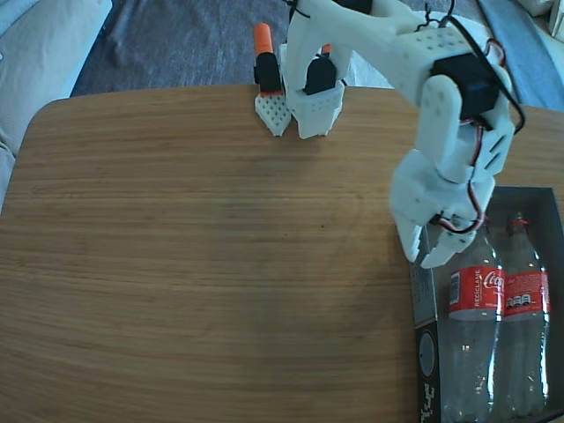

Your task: Grasp the bottles and put them in the box.

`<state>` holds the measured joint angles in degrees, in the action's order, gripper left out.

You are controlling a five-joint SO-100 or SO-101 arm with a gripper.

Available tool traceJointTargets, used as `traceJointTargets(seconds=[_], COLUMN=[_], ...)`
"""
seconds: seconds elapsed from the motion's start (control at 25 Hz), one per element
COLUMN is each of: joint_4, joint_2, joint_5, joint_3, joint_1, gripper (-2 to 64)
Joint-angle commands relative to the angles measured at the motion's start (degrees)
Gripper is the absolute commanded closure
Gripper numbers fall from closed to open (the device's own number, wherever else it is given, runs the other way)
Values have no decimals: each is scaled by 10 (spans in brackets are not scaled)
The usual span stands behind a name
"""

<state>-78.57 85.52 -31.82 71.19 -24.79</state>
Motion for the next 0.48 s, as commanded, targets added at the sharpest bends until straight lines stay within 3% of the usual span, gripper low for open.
traceJointTargets(seconds=[0.0, 0.44], joint_4=[2, 22], joint_2=[54, 179], joint_5=[36, 135], joint_3=[1, 98], joint_1=[27, 127], gripper=[619, 619])
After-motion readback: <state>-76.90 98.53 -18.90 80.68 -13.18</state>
